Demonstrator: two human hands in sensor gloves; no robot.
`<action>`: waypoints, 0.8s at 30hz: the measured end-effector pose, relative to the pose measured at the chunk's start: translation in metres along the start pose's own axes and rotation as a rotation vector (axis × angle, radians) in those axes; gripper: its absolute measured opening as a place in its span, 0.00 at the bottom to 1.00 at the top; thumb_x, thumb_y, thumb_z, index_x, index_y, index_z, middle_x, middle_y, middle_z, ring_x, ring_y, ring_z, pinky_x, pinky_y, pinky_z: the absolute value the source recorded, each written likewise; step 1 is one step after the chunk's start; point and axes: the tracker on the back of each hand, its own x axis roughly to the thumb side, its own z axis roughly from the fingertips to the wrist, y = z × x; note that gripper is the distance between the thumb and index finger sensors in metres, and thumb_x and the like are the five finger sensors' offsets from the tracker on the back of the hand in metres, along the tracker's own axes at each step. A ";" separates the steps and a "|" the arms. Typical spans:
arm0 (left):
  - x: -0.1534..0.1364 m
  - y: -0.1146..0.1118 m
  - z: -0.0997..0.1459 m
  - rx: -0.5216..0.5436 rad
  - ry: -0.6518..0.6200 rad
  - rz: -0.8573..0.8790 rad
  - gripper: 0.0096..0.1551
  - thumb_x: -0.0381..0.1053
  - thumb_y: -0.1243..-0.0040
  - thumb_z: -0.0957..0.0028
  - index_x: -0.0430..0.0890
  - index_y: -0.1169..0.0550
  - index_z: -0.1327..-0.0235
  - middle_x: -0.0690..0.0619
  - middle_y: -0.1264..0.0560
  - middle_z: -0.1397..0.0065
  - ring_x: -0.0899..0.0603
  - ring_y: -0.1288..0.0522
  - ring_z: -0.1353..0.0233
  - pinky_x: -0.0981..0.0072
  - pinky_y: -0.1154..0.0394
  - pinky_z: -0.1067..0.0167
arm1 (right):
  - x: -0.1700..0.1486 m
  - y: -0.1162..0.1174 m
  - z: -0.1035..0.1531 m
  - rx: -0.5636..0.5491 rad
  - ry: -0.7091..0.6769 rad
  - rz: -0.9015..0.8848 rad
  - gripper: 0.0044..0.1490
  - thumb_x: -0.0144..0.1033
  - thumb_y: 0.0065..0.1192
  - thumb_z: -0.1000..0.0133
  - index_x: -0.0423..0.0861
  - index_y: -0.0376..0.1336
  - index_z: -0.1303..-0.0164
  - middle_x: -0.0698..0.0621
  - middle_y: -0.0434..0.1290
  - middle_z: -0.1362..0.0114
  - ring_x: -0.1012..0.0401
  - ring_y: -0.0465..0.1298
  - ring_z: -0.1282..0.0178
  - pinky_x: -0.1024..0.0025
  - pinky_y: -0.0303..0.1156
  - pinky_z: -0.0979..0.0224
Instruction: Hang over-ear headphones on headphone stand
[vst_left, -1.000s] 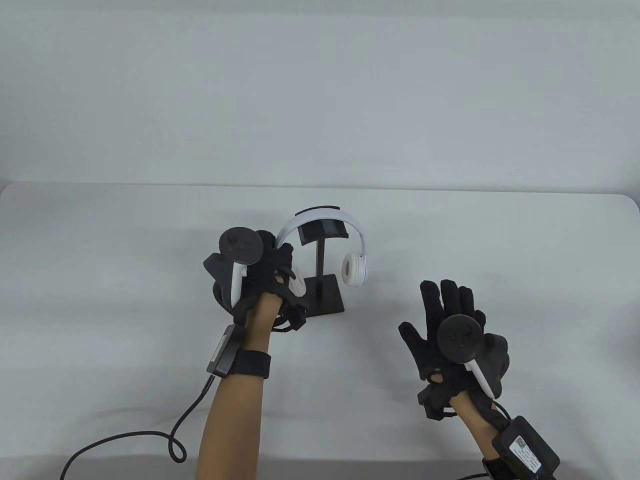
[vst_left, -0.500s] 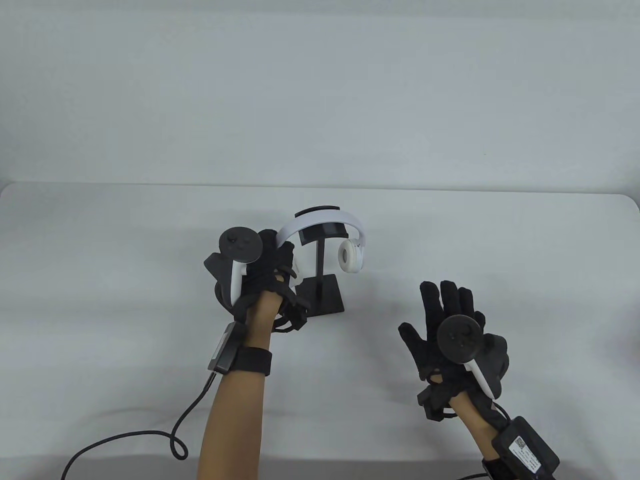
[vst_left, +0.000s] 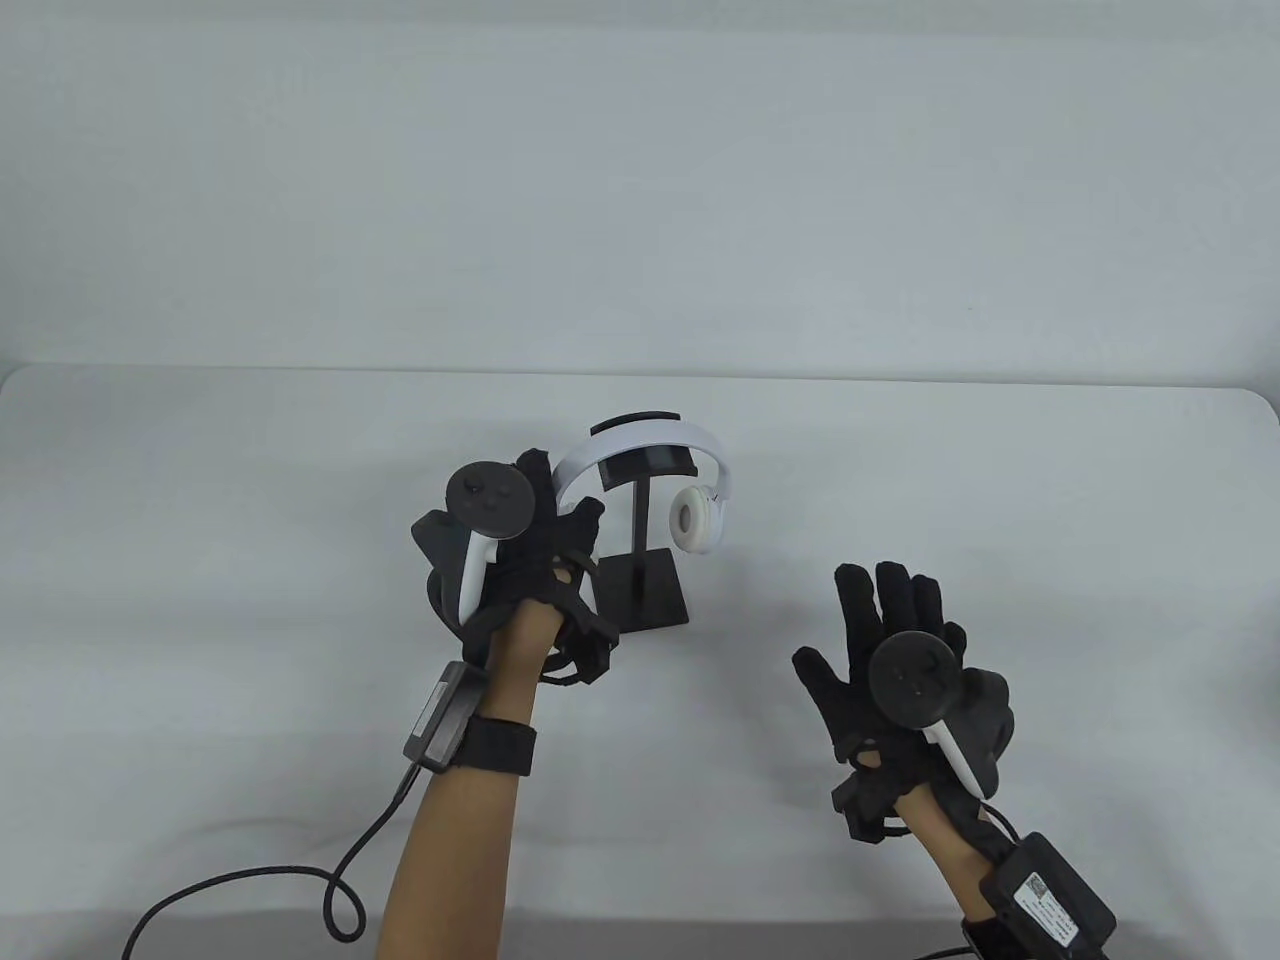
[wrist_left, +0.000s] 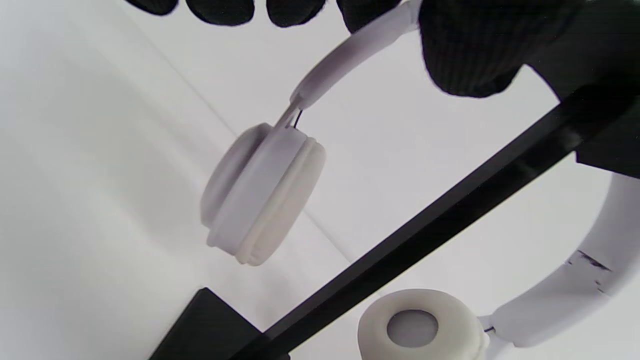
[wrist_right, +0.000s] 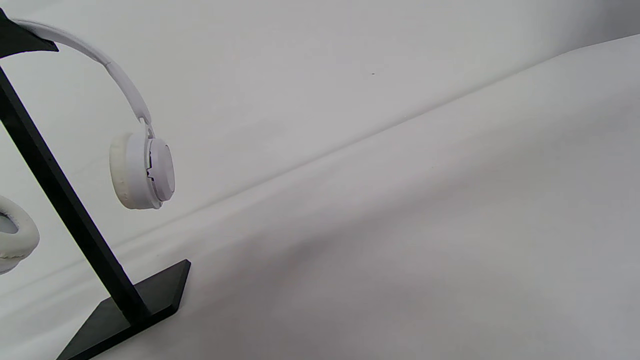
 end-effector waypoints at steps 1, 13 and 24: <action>0.001 0.002 0.005 0.006 -0.013 -0.015 0.50 0.68 0.42 0.55 0.62 0.48 0.21 0.52 0.54 0.16 0.33 0.53 0.18 0.35 0.51 0.28 | 0.001 0.000 0.000 0.000 -0.002 -0.001 0.53 0.76 0.45 0.57 0.77 0.27 0.28 0.62 0.29 0.14 0.54 0.31 0.12 0.39 0.35 0.17; 0.004 0.009 0.097 0.027 -0.214 -0.158 0.53 0.73 0.48 0.55 0.62 0.53 0.20 0.54 0.60 0.14 0.33 0.63 0.17 0.33 0.60 0.28 | 0.009 0.005 0.006 0.002 -0.038 0.019 0.54 0.76 0.46 0.57 0.77 0.28 0.28 0.62 0.29 0.14 0.54 0.32 0.12 0.39 0.36 0.17; -0.024 -0.034 0.147 -0.053 -0.282 -0.327 0.53 0.75 0.50 0.55 0.63 0.55 0.19 0.55 0.62 0.14 0.34 0.66 0.17 0.33 0.63 0.28 | 0.016 0.020 0.010 0.028 -0.068 0.076 0.54 0.77 0.47 0.58 0.76 0.28 0.28 0.62 0.30 0.14 0.54 0.34 0.12 0.39 0.36 0.17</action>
